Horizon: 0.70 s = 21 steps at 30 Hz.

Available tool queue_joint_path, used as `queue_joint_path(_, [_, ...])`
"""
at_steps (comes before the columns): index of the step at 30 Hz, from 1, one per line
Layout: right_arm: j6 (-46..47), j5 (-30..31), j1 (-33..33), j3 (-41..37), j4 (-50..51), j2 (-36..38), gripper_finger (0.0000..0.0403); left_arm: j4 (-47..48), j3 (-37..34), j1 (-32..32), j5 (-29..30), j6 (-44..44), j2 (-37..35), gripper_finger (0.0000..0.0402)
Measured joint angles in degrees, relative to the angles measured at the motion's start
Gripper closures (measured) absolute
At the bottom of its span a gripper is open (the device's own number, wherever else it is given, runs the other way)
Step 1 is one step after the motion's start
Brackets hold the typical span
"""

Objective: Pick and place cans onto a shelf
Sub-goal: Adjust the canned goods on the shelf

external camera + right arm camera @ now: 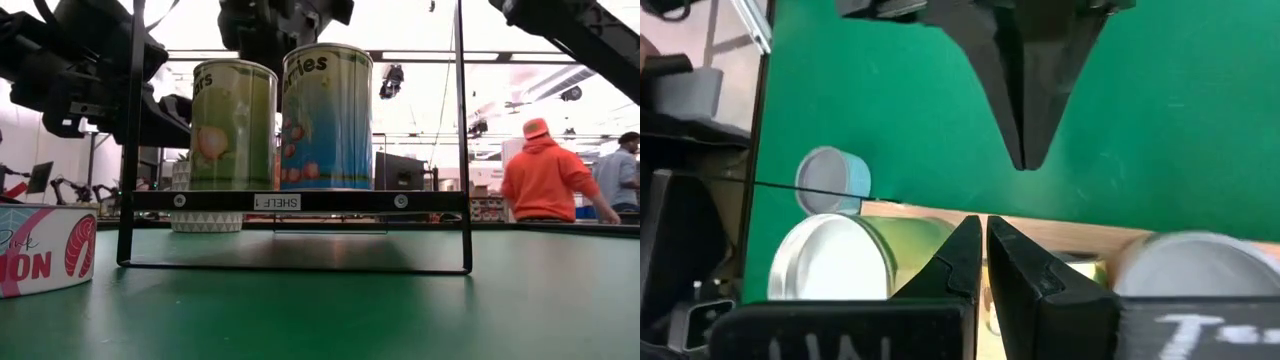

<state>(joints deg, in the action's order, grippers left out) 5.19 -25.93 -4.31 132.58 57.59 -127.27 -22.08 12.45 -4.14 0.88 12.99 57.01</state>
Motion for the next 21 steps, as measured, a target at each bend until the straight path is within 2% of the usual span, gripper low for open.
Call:
queue_joint_path(8, [-4.9,0.5,1.7,-0.4,0.0,-2.2,0.0392,-0.3,0.0,0.0,0.0,0.0,0.0,0.0402])
queue_joint_path(14, [-5.0,0.6,1.8,-0.5,1.2,-2.2,0.0392,-0.4,0.0,0.0,0.0,0.0,0.0,0.0402])
queue_joint_path(21, [-5.9,3.5,1.8,-1.0,4.1,-2.2,0.0392,-0.4,0.0,0.0,0.0,-0.3,0.0,0.0402])
